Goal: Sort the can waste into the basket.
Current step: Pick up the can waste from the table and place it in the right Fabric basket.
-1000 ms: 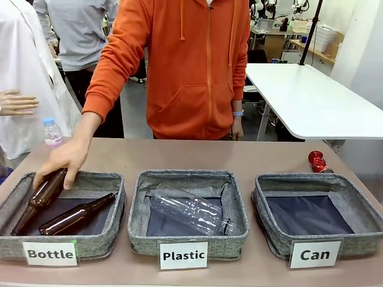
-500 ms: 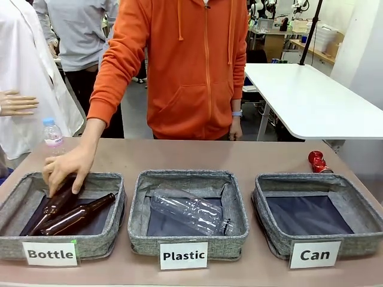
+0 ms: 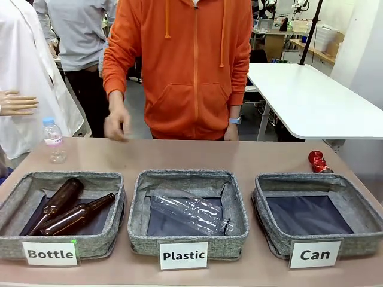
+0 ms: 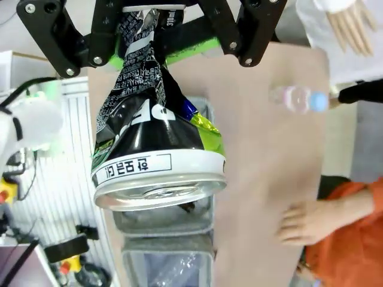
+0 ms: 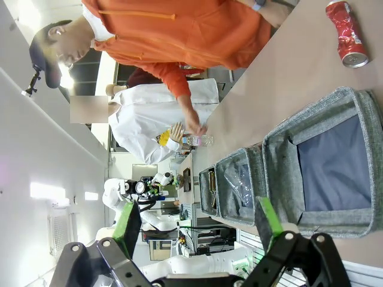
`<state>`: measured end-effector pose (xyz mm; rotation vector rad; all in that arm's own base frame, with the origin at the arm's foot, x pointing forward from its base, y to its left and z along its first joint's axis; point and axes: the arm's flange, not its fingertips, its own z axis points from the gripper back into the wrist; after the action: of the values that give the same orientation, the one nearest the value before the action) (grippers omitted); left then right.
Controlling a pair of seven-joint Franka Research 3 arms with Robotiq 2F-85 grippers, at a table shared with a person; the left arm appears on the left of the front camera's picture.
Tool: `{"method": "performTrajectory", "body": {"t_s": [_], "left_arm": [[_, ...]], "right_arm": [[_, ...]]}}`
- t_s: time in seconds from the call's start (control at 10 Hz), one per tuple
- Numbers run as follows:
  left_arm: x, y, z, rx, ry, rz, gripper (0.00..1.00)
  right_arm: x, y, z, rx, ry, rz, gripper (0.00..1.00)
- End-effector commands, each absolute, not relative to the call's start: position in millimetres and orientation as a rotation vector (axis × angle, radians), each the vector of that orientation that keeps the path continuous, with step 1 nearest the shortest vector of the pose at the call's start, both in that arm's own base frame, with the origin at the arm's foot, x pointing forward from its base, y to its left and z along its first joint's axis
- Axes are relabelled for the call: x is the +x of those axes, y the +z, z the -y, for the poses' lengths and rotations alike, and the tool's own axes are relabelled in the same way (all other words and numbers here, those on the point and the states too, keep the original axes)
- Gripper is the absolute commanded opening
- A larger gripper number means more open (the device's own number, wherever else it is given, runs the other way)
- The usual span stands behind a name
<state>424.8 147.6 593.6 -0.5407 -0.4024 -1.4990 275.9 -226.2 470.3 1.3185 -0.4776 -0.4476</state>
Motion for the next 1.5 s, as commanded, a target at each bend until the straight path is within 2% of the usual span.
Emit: {"method": "performTrajectory", "body": {"t_s": [0.0, 0.3, 0.5, 0.6, 0.9, 1.0, 1.1, 1.4], "left_arm": [[435.8, 585.3, -68.0, -0.496, -1.508, 0.353, 0.0], [456.6, 577.2, 83.7, -0.518, -1.464, 0.226, 0.0], [464.1, 556.8, 205.8, -0.456, -1.369, 0.167, 0.0], [464.1, 548.3, 260.7, -0.469, -1.348, 0.212, 0.0], [448.7, 501.8, 406.8, -0.494, -1.503, 0.141, 0.0], [450.0, 491.5, 420.2, -0.477, -1.503, 0.107, 0.0], [429.0, 503.8, 395.3, -0.502, -1.47, 0.176, 0.0], [429.0, 503.8, 395.3, -0.502, -1.47, 0.176, 0.0]], "right_arm": [[275.3, 470.6, 227.0, 1.32, -0.426, 0.491, 1.0], [275.3, 470.6, 227.0, 1.32, -0.426, 0.491, 1.0], [275.3, 470.6, 227.0, 1.32, -0.426, 0.491, 1.0], [275.3, 470.6, 227.0, 1.32, -0.426, 0.491, 1.0], [275.3, 470.6, 227.0, 1.32, -0.426, 0.491, 1.0], [275.3, 470.6, 227.0, 1.32, -0.426, 0.491, 1.0], [275.3, 470.6, 227.0, 1.32, -0.426, 0.491, 1.0], [275.3, 470.6, 227.0, 1.32, -0.426, 0.491, 1.0]]}}
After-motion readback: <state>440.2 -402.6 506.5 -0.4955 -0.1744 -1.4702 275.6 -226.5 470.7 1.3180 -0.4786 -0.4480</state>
